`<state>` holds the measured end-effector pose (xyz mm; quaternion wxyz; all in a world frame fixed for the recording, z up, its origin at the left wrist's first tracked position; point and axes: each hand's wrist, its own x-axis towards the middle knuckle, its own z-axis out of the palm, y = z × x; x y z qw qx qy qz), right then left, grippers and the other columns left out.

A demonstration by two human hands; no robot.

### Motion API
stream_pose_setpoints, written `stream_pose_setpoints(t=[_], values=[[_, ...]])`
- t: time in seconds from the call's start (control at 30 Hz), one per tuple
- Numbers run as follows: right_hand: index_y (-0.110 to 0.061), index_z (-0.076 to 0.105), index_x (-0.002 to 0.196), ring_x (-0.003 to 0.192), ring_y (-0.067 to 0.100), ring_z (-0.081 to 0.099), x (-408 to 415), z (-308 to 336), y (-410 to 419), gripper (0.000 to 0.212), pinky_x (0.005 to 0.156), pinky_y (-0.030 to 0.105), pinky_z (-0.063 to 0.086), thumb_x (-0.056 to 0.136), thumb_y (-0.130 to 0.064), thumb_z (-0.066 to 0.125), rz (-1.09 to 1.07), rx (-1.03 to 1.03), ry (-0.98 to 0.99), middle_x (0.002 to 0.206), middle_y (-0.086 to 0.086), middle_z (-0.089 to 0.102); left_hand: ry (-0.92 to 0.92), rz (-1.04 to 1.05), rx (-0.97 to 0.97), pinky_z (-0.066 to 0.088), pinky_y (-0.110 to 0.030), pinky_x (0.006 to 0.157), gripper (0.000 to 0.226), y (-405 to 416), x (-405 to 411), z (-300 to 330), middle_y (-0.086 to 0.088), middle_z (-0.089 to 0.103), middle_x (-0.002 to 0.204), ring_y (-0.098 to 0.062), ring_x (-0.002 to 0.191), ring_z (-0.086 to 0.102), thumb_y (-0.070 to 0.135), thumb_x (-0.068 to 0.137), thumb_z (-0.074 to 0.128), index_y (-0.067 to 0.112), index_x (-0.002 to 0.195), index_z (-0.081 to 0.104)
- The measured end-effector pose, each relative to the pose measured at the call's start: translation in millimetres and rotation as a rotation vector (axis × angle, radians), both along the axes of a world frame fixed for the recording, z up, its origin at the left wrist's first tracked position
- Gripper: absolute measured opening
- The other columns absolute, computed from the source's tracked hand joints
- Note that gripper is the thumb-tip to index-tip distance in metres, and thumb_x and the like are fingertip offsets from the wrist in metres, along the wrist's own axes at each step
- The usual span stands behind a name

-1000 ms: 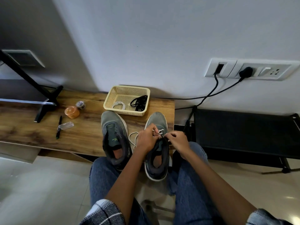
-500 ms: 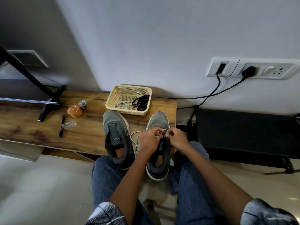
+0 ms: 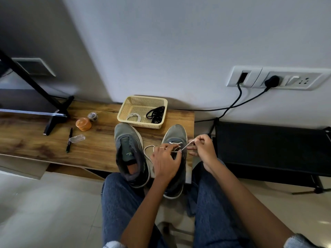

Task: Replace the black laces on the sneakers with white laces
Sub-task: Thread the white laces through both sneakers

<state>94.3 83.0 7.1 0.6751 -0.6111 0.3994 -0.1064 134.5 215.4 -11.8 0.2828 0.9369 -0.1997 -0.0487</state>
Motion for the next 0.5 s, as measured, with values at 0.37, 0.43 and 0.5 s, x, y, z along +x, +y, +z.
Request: stream_pose_setpoints(t=[0.37,0.43,0.5], values=[[-0.008,0.049,0.089,0.071,0.019,0.067,-3,17,7,0.016,0.065,0.025,0.055,0.100,-0.005,0.038,0.083,-0.057,-0.042,0.086,0.015,0.067,-0.026,0.114,-0.138,0.050,-0.035,0.078,0.025,5,-32,6,-0.002,0.061,0.094,-0.021,0.096,0.054,0.035,0.079,0.073,0.012,0.090,0.071],[-0.008,0.050,0.088,0.070,0.019,0.066,-5,26,4,0.016,0.067,0.028,0.055,0.099,-0.004,0.038,0.102,-0.086,-0.052,0.082,0.014,0.065,0.003,0.136,-0.162,0.048,-0.034,0.080,0.024,4,-33,5,-0.002,0.061,0.096,-0.021,0.097,0.054,0.033,0.080,0.072,0.012,0.092,0.071],[-0.006,0.051,0.088,0.069,0.019,0.066,-8,38,-1,0.016,0.066,0.028,0.054,0.099,-0.004,0.040,0.126,-0.094,-0.074,0.079,0.013,0.065,0.007,0.144,-0.172,0.047,-0.033,0.081,0.024,3,-33,4,-0.002,0.063,0.096,-0.021,0.096,0.054,0.032,0.080,0.072,0.012,0.093,0.072]])
